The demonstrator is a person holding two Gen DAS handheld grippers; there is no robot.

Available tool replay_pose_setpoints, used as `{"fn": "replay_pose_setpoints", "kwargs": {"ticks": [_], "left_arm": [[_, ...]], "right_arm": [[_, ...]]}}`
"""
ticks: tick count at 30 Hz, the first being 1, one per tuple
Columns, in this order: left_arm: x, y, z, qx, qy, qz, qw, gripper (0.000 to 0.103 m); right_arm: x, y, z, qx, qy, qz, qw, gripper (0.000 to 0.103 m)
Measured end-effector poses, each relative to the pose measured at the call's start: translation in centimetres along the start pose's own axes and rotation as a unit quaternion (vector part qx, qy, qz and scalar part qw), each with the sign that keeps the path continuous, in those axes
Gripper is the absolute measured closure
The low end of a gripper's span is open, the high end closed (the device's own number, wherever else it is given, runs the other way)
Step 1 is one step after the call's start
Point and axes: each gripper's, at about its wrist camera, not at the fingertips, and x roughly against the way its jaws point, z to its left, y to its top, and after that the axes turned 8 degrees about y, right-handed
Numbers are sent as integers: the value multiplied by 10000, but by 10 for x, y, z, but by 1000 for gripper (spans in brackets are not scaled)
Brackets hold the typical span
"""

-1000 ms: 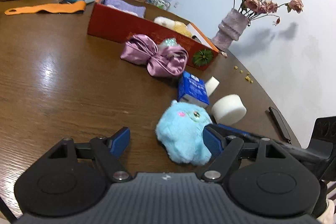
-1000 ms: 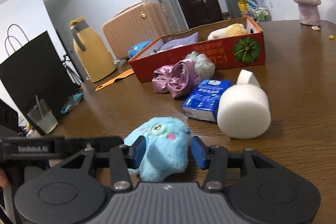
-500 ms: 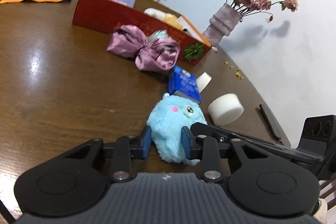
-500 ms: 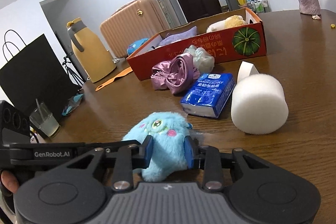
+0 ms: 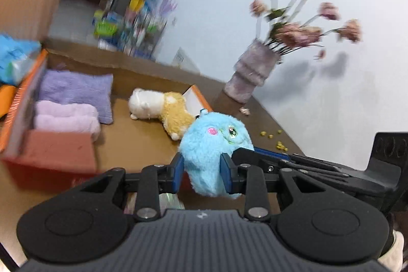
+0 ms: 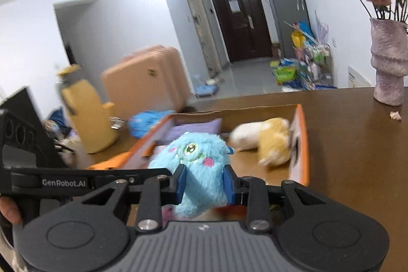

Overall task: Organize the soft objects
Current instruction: 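Carry the blue plush monster with both tools into the box and release it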

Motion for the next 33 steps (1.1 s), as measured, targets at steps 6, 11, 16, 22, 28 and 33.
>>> {"fn": "replay_pose_setpoints", "kwargs": {"ticks": [6,11,16,22,28,33], "left_arm": [[-83,23,9,5,135,557,9984,73],[-108,16,18,-80,303,895,9955,60],[-100,16,25,-144,438,880,9951,60],[-48,15,19,-414,512,516,9965,50],[41,-21,4,-1068,1554,-420,9812,29],[100,-61,-3,-1249,2079,-890,9660,24]], "right_arm": [[-57,20,-61,-436,-375,477,9972,72],[-80,12,-66,-142,-778,890,9929,60],[-63,12,-52,252,-952,539,9937,46],[-39,19,-45,324,-1018,451,9932,46],[6,7,-13,558,-967,67,9937,41],[48,-23,23,942,-1016,-501,9891,29]]}}
